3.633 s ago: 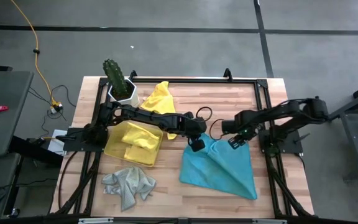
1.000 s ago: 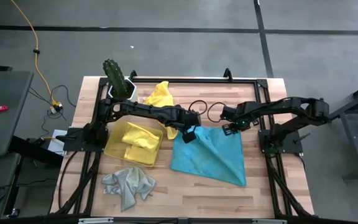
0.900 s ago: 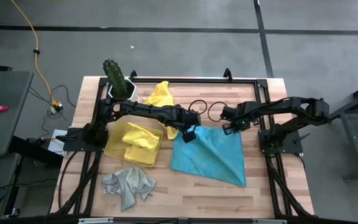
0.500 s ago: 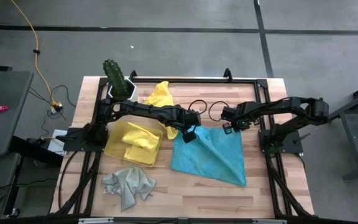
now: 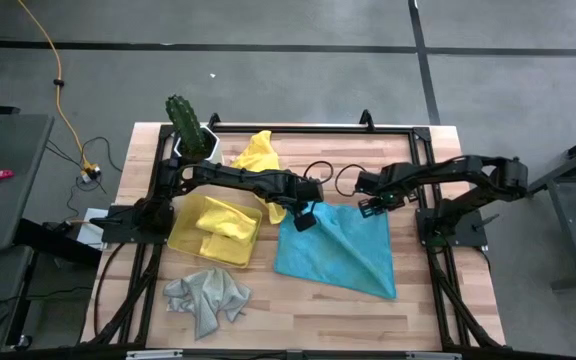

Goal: Fold microfiber towels
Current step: Fold the blue microfiber towel

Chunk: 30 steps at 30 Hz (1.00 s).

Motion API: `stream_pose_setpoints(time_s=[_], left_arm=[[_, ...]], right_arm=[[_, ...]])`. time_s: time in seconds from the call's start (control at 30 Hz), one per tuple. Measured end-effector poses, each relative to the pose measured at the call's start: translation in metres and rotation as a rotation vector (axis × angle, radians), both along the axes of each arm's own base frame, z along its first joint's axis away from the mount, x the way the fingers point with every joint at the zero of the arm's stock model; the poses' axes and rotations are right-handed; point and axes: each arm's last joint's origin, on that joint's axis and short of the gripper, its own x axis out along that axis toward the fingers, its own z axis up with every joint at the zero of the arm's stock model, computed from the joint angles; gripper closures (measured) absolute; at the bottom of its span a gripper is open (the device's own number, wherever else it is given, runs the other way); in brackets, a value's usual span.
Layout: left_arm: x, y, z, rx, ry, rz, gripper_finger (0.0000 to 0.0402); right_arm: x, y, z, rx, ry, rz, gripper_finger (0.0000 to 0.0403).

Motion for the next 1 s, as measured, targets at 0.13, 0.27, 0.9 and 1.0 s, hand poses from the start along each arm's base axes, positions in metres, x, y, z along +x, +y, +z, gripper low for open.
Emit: stream_pose_setpoints(time_s=[0.13, 0.27, 0.9, 1.0], left_arm=[[0.000, 0.000, 0.000, -0.002, -0.005, -0.001, 0.0401], [0.000, 0.003, 0.000, -0.008, -0.008, 0.003, 0.0401], [-0.007, 0.022, 0.014, 0.036, -0.025, 0.019, 0.0401], [-0.011, 0.029, 0.023, 0.067, -0.032, 0.032, 0.0401]], right_arm=[[0.001, -0.003, -0.002, 0.020, 0.001, -0.016, 0.0247], [0.002, -0.006, -0.004, 0.032, -0.007, -0.019, 0.0273], [-0.018, 0.007, 0.047, -0.107, -0.123, 0.060, 0.0401], [-0.029, 0.016, 0.064, -0.141, -0.205, 0.050, 0.0402]])
